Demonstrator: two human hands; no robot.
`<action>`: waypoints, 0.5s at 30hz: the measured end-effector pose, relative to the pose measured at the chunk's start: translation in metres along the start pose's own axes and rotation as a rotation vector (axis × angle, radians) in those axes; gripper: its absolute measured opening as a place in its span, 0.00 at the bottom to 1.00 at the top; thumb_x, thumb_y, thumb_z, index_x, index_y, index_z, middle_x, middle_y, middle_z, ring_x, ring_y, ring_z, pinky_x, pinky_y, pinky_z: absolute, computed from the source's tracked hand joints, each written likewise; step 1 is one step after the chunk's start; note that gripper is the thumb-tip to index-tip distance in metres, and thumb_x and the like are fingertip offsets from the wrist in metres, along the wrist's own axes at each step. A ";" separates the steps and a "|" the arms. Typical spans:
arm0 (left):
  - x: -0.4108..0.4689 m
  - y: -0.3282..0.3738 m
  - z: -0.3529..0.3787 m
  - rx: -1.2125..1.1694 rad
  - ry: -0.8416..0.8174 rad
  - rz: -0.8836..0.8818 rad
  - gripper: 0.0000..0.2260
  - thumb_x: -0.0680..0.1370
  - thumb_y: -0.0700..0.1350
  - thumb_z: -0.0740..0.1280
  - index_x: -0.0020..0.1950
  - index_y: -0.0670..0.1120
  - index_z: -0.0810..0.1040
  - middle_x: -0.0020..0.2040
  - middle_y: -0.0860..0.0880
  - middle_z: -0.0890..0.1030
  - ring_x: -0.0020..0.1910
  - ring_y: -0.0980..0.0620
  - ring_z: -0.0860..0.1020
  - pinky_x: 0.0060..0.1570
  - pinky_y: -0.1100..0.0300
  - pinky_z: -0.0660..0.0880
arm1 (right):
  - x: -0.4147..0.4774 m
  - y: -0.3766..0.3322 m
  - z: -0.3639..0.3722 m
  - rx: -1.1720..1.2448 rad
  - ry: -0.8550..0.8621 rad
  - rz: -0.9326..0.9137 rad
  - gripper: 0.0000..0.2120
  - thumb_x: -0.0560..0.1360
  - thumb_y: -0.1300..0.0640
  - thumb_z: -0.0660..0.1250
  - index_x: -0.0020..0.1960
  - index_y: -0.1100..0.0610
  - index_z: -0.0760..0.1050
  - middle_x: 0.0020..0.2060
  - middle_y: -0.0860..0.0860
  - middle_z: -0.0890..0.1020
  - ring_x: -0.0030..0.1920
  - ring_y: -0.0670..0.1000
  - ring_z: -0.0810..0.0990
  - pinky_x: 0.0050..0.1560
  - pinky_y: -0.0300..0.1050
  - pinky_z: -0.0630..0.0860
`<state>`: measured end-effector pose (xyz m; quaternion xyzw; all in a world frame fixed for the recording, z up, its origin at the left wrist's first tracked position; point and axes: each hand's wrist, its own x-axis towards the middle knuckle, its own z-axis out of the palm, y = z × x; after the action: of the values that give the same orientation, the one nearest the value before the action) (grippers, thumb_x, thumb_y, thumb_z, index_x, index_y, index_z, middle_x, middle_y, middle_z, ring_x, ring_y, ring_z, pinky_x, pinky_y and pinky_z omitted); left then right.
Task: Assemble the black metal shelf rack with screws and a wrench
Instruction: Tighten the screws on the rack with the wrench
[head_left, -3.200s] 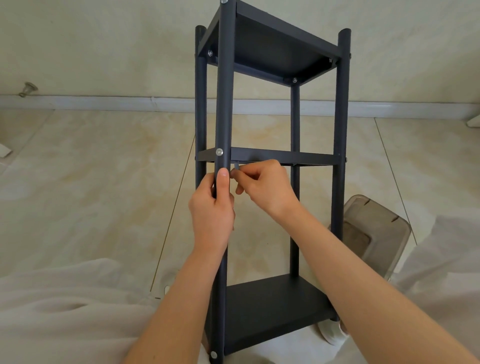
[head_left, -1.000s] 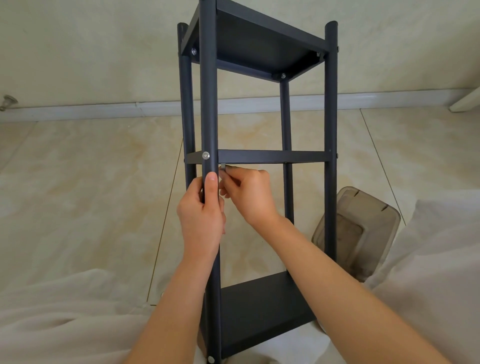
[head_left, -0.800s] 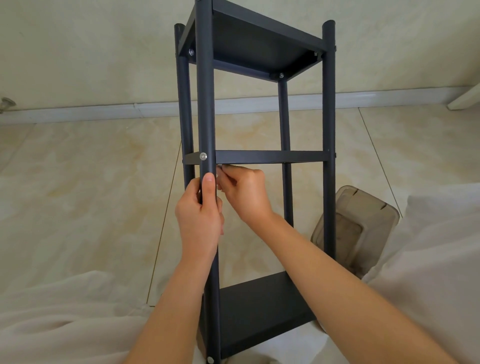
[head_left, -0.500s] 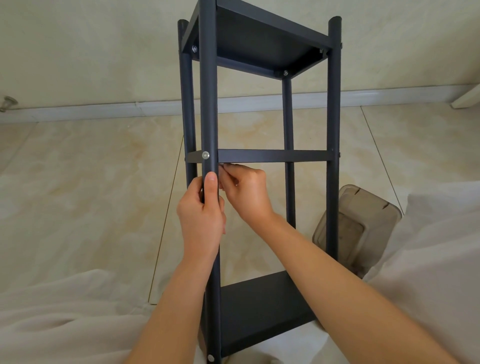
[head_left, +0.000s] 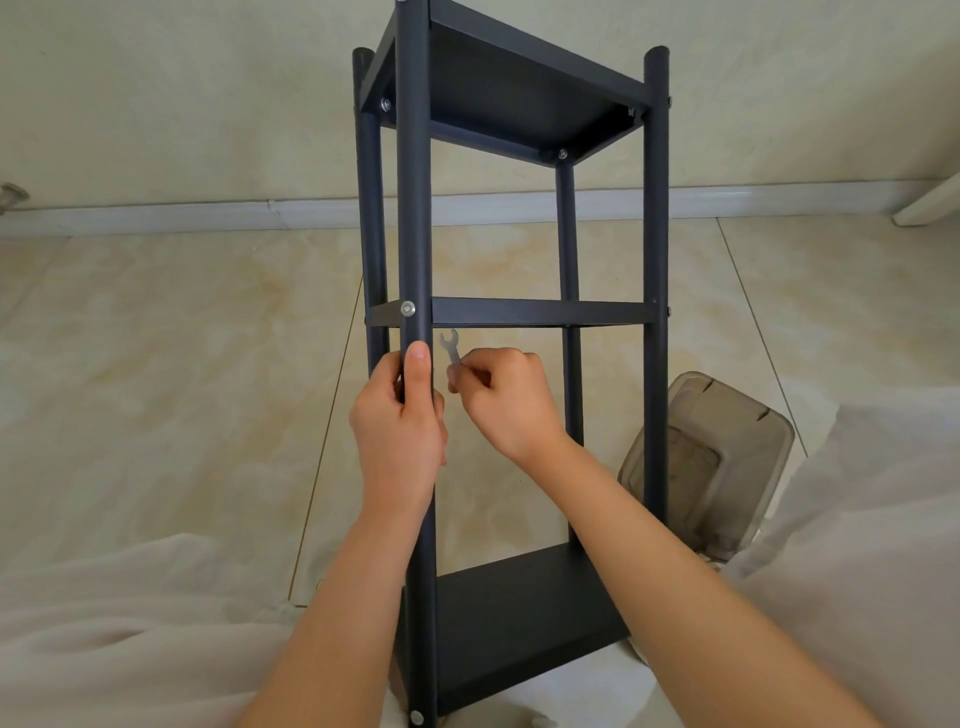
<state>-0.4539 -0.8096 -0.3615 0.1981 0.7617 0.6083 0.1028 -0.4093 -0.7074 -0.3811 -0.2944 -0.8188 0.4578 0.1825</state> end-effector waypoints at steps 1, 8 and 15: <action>0.000 0.000 0.000 0.003 0.002 -0.001 0.23 0.79 0.63 0.56 0.41 0.44 0.74 0.25 0.48 0.71 0.21 0.50 0.69 0.20 0.59 0.67 | -0.001 -0.004 -0.001 0.007 0.007 -0.006 0.15 0.78 0.58 0.62 0.37 0.64 0.79 0.29 0.58 0.78 0.34 0.59 0.75 0.39 0.54 0.76; -0.001 0.001 0.001 0.013 0.011 0.000 0.19 0.82 0.60 0.57 0.40 0.49 0.74 0.25 0.49 0.71 0.21 0.49 0.69 0.20 0.59 0.66 | -0.001 -0.019 -0.008 0.045 0.082 -0.017 0.14 0.79 0.59 0.62 0.38 0.62 0.80 0.29 0.55 0.78 0.34 0.57 0.75 0.39 0.52 0.75; 0.000 0.000 0.001 0.012 0.014 -0.009 0.18 0.83 0.58 0.58 0.39 0.49 0.73 0.25 0.49 0.70 0.21 0.49 0.68 0.20 0.60 0.66 | 0.001 -0.021 -0.011 0.125 0.096 -0.026 0.13 0.78 0.60 0.65 0.39 0.65 0.82 0.26 0.59 0.76 0.32 0.57 0.71 0.32 0.36 0.66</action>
<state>-0.4533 -0.8085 -0.3615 0.1911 0.7671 0.6044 0.0990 -0.4103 -0.7088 -0.3576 -0.2934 -0.7828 0.4909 0.2453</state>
